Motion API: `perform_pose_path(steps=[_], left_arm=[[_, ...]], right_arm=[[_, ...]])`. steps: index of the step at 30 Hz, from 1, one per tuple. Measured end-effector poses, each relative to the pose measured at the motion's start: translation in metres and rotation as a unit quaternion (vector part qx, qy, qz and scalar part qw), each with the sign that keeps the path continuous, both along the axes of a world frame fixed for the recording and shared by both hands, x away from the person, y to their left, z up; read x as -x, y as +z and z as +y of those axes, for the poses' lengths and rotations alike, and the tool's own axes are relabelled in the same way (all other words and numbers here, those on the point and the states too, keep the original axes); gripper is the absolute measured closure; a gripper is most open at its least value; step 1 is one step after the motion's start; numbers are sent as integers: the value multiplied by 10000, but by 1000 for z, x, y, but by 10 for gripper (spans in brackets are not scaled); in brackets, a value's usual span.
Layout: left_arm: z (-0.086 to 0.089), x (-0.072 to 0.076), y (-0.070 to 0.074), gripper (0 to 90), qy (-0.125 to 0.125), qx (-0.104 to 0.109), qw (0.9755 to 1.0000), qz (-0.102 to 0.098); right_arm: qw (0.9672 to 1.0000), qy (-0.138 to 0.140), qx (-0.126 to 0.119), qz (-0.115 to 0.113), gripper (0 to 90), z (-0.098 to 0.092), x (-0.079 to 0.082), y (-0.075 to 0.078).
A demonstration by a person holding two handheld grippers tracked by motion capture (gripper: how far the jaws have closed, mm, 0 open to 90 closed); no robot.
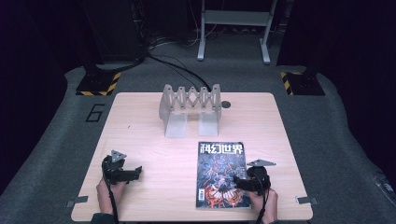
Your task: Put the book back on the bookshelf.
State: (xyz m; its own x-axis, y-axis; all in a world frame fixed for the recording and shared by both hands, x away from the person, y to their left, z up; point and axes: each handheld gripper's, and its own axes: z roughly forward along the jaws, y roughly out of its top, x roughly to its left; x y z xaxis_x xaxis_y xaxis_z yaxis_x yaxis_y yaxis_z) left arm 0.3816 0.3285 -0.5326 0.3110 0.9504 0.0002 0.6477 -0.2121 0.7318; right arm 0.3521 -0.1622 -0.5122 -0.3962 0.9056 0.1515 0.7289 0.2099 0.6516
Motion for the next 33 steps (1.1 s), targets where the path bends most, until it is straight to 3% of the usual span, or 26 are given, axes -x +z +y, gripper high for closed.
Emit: perform_pose_path(steps=[14,15,20,26,33], left_arm=[[0,0,0,0,4,-1,10000,1],[0,0,0,0,7,4,10000,9],[0,0,0,0,33,-4,10000,11],[-1,0,0,0,39,-12,10000,15],[-3,2,3,16,125,-4,9999,82]], right_arm=[[9995,267,-130,51,335,22,-1,0],[9996,196,-177,125,335,25,-1,1],[9992,364,-175,47,336,31,-2,0],[9981,504,-342,60,337,38,-4,-1],[9966,797,-205,42,342,41,-5,-1]])
